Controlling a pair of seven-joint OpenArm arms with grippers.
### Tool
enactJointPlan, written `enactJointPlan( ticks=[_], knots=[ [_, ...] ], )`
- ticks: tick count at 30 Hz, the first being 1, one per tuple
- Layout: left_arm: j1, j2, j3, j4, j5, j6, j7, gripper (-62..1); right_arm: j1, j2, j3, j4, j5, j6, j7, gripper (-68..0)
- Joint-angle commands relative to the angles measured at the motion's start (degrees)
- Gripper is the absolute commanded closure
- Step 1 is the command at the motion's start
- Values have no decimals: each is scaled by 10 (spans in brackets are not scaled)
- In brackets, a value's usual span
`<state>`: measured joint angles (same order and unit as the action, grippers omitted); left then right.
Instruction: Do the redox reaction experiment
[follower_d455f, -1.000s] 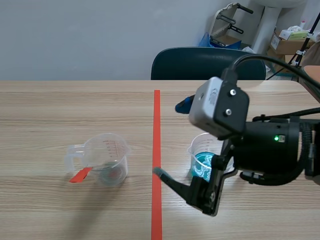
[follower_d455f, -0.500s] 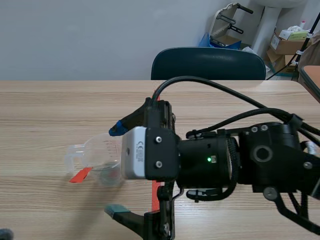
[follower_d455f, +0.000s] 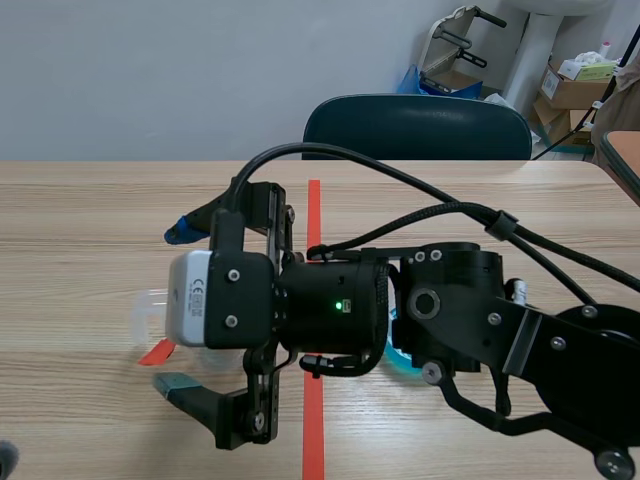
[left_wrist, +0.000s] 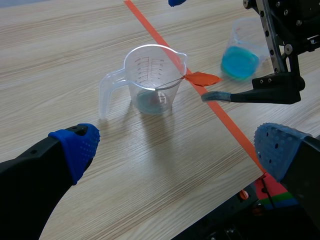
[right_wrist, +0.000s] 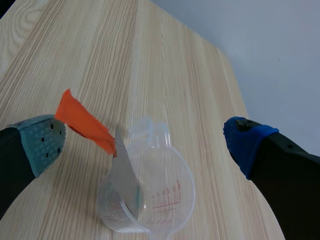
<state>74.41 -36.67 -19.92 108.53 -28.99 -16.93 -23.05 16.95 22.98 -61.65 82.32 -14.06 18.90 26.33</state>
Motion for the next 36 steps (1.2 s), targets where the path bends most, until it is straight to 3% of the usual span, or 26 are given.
enactJointPlan(
  ticks=[1, 13, 29, 36],
  knots=[
    [-1, 3, -6, 20, -4, -2, -12, -623, 12, -5, 4, 5, 5, -1, 5, -674],
    [-2, 3, -9, 26, -4, -2, -12, -623, 13, -11, 4, 5, 5, -1, 7, -452],
    [-2, 3, -9, 26, -4, -2, -11, -623, 13, -8, 4, 5, 6, 0, 26, -1],
    [-2, 3, -9, 26, -4, -2, -12, -623, 11, -6, 5, 5, 28, 0, 20, -6]
  ],
)
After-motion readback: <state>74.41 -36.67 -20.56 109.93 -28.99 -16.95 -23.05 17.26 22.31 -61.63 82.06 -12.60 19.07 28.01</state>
